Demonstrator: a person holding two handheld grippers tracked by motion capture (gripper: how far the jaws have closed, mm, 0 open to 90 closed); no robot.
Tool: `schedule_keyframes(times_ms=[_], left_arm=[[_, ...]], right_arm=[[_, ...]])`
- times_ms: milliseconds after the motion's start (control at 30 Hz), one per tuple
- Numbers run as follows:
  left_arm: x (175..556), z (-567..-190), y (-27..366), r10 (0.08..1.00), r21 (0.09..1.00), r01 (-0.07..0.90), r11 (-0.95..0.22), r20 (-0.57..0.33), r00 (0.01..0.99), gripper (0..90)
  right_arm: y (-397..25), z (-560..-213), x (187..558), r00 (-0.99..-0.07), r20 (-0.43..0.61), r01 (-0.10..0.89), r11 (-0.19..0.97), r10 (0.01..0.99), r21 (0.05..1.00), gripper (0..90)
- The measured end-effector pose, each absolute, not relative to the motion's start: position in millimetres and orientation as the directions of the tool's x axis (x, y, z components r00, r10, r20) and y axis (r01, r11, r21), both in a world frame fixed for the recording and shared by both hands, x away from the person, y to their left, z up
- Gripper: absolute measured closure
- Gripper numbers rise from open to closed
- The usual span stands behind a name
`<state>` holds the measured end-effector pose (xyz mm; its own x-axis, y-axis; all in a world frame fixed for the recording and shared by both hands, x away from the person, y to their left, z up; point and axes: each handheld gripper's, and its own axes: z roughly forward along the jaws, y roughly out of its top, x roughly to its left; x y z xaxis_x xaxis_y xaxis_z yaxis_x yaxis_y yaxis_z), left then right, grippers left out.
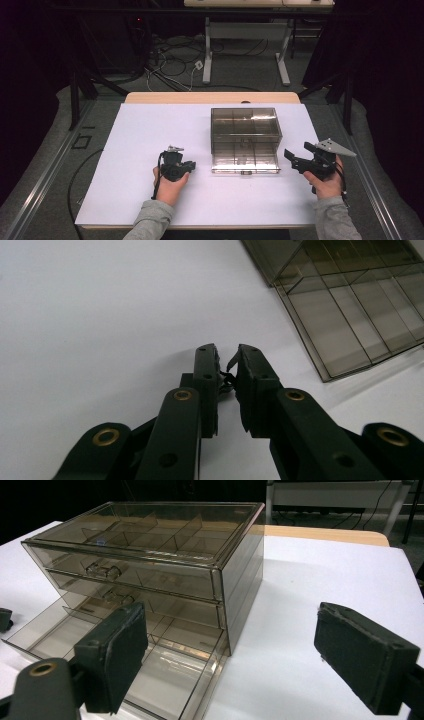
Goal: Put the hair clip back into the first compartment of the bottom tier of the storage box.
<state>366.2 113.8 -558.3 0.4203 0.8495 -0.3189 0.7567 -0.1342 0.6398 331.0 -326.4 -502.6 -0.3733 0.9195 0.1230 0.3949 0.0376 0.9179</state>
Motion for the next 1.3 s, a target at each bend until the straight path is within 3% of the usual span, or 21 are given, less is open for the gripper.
schedule_keyframes(times_ms=[1300], left_arm=[[343, -511, 120, 0.822, 0.754, 0.652, -0.08, -0.319, 0.471, 80.1]], right_arm=[[-310, -490, 330, -0.46, 0.128, 0.36, 0.054, 0.879, 0.931, 3.2]])
